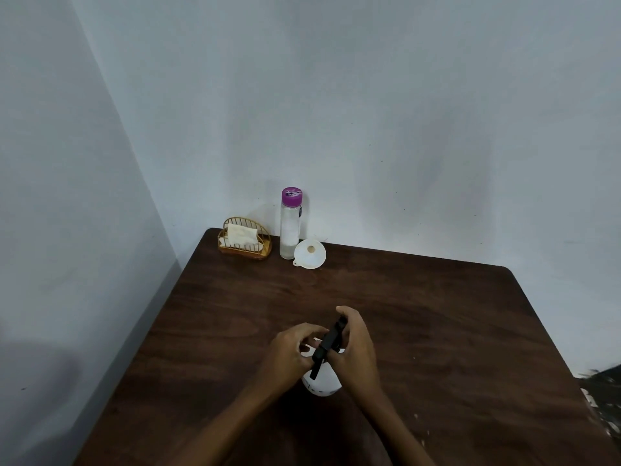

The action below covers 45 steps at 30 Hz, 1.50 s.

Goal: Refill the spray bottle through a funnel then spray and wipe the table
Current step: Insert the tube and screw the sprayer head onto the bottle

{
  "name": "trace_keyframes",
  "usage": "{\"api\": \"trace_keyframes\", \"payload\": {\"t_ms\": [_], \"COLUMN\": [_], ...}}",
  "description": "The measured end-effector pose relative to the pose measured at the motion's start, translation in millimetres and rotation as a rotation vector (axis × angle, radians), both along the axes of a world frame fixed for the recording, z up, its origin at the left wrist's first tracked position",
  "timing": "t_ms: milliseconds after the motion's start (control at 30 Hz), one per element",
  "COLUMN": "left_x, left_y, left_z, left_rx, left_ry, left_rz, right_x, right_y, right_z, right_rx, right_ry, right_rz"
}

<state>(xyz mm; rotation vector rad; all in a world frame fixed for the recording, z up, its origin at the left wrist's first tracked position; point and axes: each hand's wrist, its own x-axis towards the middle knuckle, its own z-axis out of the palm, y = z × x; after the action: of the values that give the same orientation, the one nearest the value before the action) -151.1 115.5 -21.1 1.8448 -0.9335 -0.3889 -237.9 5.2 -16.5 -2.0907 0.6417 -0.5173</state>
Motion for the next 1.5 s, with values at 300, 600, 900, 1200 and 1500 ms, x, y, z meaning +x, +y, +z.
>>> {"api": "trace_keyframes", "payload": {"t_ms": [300, 600, 900, 1200, 1500], "left_x": [5.4, 3.3, 3.4, 3.3, 5.8], "left_y": [-1.1, -0.2, 0.0, -2.0, -1.2], "left_z": [-6.3, -8.2, -6.2, -10.9, -10.3], "left_rx": [-0.008, 0.023, 0.051, 0.029, 0.087], "left_ry": [0.028, 0.007, -0.028, -0.034, -0.083], "left_rz": [-0.035, -0.014, -0.026, -0.014, 0.004], "right_x": [-15.2, -14.4, -7.0, -25.8, -8.3], "right_y": [-5.2, 1.1, 1.9, -13.4, -4.8], "right_z": [0.1, 6.6, -0.7, 3.2, 6.5], "right_rx": [0.182, 0.204, 0.248, 0.346, 0.21], "right_ry": [-0.033, -0.067, -0.048, -0.073, -0.056], "right_rz": [0.042, -0.067, -0.022, -0.01, -0.021]}}
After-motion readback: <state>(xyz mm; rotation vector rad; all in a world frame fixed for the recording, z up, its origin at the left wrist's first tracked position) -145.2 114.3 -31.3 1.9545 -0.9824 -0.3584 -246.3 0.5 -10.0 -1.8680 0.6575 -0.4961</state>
